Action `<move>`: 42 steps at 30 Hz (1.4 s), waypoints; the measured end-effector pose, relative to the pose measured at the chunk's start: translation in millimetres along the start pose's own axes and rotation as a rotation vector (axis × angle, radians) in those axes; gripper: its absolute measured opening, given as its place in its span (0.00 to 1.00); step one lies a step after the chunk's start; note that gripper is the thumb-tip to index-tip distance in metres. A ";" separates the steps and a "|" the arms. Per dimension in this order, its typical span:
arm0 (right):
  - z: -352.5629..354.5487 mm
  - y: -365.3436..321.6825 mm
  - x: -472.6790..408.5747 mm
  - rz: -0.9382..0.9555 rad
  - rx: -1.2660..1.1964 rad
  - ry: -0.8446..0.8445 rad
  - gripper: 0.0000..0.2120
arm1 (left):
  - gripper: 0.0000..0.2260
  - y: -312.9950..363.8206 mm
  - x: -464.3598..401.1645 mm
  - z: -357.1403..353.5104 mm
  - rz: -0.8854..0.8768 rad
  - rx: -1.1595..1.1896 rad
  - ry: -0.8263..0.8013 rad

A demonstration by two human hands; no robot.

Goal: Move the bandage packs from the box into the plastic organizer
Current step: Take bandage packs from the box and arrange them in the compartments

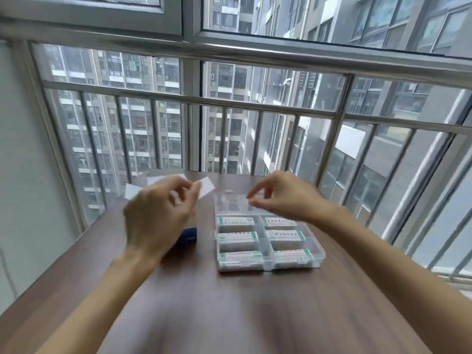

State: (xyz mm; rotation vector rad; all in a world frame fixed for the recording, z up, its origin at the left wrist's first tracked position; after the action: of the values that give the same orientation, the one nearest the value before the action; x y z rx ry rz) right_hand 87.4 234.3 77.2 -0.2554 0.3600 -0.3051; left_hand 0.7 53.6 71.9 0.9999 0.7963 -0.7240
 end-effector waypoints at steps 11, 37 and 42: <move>-70.3 -96.6 -19.8 0.422 0.239 0.351 0.04 | 0.12 -130.3 42.5 -22.5 0.830 0.572 -0.205; -63.5 -98.2 19.8 0.494 0.108 0.334 0.04 | 0.02 -100.8 16.3 -10.8 0.672 0.615 -0.332; -67.0 -113.0 12.9 0.433 0.155 0.206 0.09 | 0.05 -107.2 21.7 -13.3 0.778 0.655 -0.290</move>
State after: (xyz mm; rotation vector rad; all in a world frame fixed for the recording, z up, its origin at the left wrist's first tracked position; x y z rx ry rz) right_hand 45.6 113.0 46.2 0.0104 0.5797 0.0690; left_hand -79.3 23.1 2.6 1.6105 -0.1388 -0.4198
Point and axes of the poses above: each hand's wrist, its own x-axis away from the middle knuckle, its own z-axis out of the back of the hand, y = z × x, the point moved 9 cm from there along -x, towards the middle knuckle, and after that the axes turned 6 degrees about y, right-handed, at the moved point
